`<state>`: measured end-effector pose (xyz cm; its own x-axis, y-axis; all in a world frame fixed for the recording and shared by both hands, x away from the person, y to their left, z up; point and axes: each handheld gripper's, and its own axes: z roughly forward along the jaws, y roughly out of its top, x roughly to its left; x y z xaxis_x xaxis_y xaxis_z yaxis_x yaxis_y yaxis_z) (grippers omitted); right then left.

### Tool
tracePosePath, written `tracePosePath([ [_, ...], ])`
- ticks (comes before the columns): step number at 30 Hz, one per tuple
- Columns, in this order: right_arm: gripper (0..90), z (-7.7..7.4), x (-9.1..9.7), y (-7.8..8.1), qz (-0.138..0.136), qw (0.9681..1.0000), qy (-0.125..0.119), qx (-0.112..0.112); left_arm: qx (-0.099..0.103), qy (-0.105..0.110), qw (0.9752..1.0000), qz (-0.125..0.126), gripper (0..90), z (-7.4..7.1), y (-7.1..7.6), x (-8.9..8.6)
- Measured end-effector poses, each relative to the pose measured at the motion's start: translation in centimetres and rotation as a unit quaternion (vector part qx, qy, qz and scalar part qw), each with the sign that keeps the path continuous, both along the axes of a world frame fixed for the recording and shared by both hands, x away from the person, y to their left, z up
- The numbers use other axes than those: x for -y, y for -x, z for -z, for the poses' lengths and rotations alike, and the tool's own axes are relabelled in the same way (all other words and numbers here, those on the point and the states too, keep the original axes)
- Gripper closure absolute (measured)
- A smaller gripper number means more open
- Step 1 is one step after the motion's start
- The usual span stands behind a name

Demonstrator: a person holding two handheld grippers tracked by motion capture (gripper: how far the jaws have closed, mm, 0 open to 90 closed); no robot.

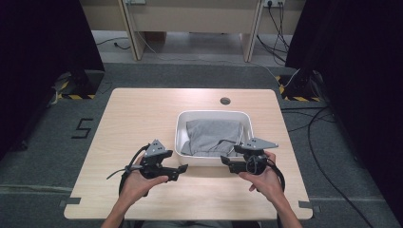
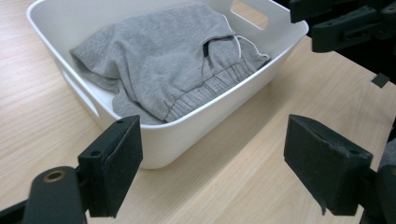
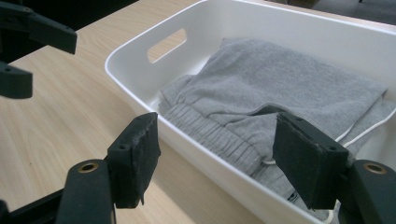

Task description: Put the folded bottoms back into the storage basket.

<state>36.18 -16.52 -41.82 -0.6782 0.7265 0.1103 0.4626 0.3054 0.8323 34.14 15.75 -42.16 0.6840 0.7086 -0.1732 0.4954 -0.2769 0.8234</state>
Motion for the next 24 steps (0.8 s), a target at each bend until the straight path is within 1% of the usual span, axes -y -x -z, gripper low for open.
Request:
tracePosePath([
  [1,32.1,0.0,0.0,0.0,0.0,1.0,0.0,0.0,0.0,0.0,1.0,0.0,18.8,0.0,0.0,0.0],
  [2,31.7,0.2,0.3,0.4,-0.004,1.0,0.001,0.003,0.001,0.001,1.0,-0.003,18.8,0.2,0.1,-0.1],
  [5,30.5,0.4,0.5,0.9,0.0,1.0,-0.001,0.006,0.003,0.002,1.0,-0.007,18.8,0.6,0.5,-0.5],
  [8,30.1,0.4,0.8,1.3,-0.001,0.9999,-0.003,0.011,0.004,-0.006,0.9999,-0.009,18.8,0.8,0.7,-0.7],
  [10,29.9,0.3,0.9,1.6,-0.001,0.9999,-0.004,0.013,0.005,0.0,0.9999,-0.014,18.8,0.8,0.8,-1.0],
  [13,29.7,0.1,1.0,2.0,0.001,0.9998,-0.006,0.017,0.005,-0.001,0.9999,-0.015,18.8,1.0,1.0,-1.2],
  [15,29.7,0.2,1.0,2.3,0.001,0.9998,-0.002,0.019,0.004,-0.001,0.9999,-0.015,18.8,1.2,1.2,-1.2],
  [18,29.6,0.4,1.1,2.8,0.0,0.9998,0.0,0.018,0.005,-0.006,0.9999,-0.013,18.8,1.5,1.6,-1.2],
  [24,29.5,0.7,1.7,3.5,0.004,0.9999,0.0,0.016,0.002,-0.009,0.9999,-0.013,18.8,2.2,2.0,-1.5],
])
